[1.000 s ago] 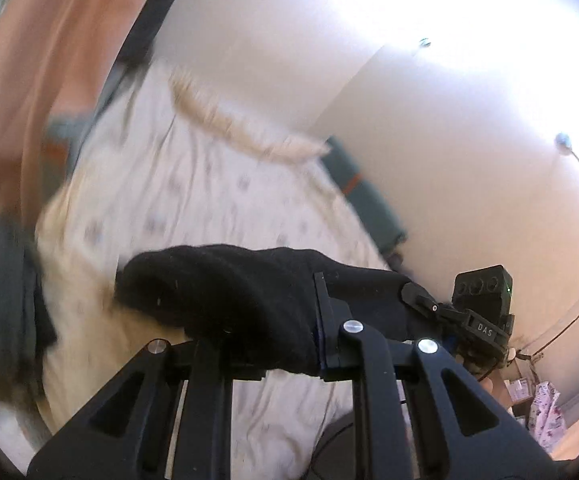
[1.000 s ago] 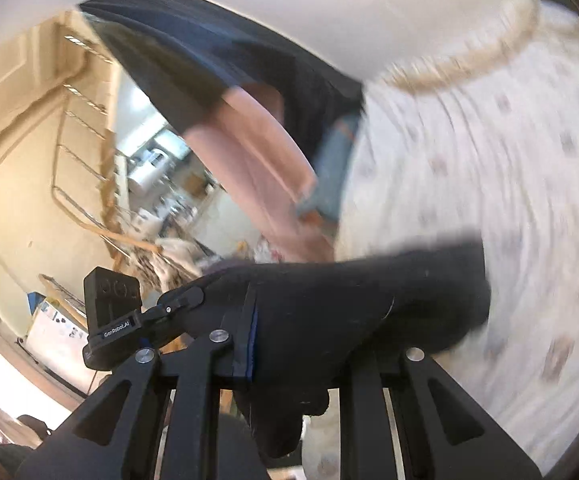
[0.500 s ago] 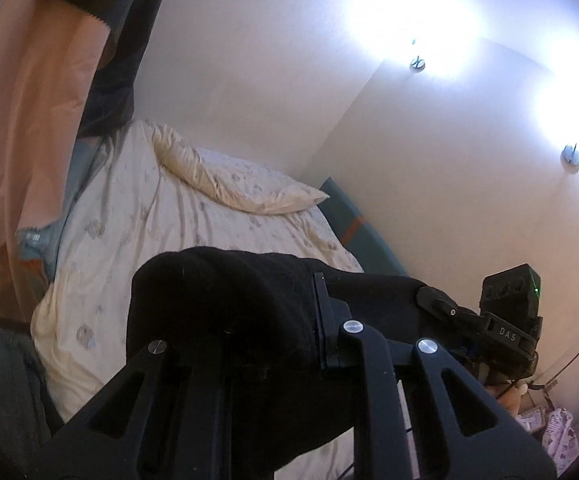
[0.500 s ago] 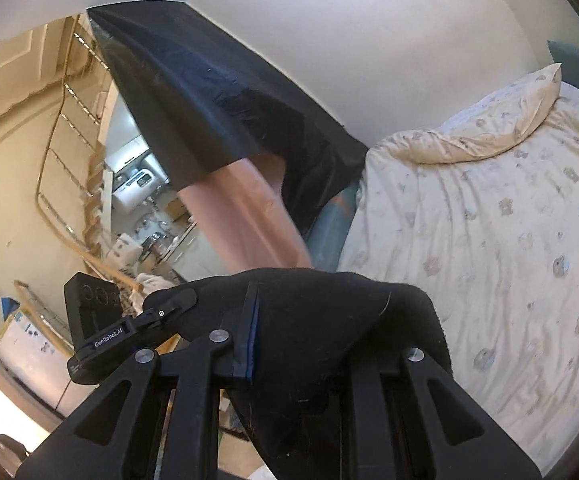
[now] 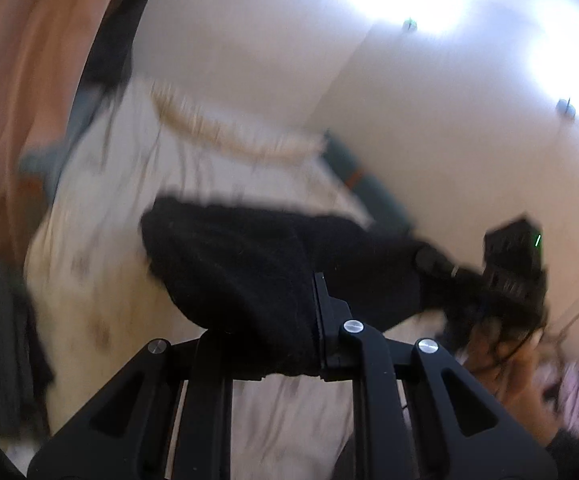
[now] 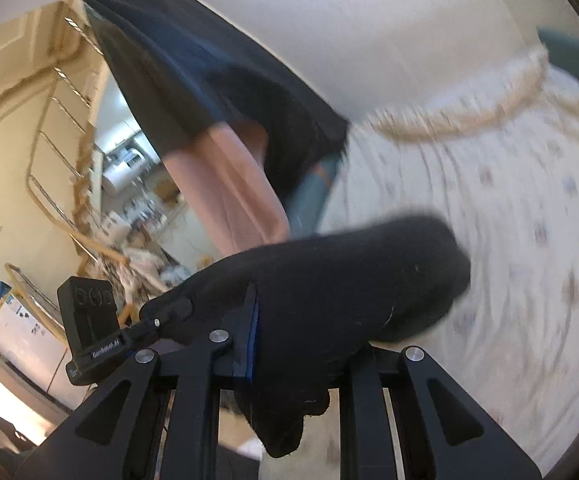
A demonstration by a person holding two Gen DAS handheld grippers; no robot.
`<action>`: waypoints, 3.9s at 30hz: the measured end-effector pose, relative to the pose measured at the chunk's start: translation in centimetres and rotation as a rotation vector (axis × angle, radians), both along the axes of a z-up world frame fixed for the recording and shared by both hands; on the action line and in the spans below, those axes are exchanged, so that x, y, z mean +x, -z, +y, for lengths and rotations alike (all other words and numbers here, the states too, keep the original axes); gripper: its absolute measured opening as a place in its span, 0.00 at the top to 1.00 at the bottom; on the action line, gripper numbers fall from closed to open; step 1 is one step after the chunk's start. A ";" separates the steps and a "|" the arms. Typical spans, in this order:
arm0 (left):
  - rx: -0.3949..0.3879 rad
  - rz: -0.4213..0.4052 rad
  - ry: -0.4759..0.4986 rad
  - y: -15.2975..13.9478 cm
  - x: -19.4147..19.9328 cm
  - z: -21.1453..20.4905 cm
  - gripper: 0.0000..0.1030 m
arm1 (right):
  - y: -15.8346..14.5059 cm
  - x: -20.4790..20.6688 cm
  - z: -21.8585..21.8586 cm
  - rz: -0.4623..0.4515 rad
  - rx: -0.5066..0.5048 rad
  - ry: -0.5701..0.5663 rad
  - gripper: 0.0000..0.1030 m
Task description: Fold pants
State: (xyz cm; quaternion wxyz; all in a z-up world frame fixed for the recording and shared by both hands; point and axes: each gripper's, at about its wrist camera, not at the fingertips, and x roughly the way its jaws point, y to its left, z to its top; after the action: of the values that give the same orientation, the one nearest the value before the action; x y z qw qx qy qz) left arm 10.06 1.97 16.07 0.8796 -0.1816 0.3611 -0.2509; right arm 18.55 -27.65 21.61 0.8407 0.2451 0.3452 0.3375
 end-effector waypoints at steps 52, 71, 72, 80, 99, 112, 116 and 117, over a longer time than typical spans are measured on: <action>0.396 0.565 -0.031 23.7 -9.9 -2.4 0.13 | 26.4 -9.5 -1.4 0.696 -0.314 -0.180 0.45; 0.283 0.411 -0.073 26.1 22.0 -3.3 0.55 | 27.0 13.6 -5.7 0.437 -0.165 0.119 0.36; 0.288 0.430 -0.067 27.0 22.6 -3.5 0.77 | 27.8 14.2 -5.8 0.449 -0.153 0.125 0.36; 0.484 0.325 -0.133 26.3 22.8 -2.8 0.97 | 29.4 18.1 -5.1 0.429 -0.159 0.126 0.36; 0.291 0.408 -0.247 28.7 21.3 4.0 0.14 | 32.0 21.4 -1.6 0.323 -0.353 0.003 0.26; 0.217 0.516 -0.065 34.4 24.3 -0.3 0.14 | 39.9 26.2 0.9 0.588 -0.093 -0.207 0.24; 0.220 0.523 -0.025 33.9 25.6 -1.5 0.49 | 40.3 26.5 2.5 0.575 -0.103 -0.234 0.32; 0.254 0.519 -0.009 33.8 25.6 -1.9 0.55 | 40.0 26.6 2.7 0.558 -0.109 -0.226 0.49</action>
State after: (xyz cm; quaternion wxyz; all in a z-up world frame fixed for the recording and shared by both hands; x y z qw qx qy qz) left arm 35.68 0.02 -17.71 0.7746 -0.1297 0.6018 -0.1447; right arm 45.16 -24.92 -18.42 0.6825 0.2430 0.6054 0.3298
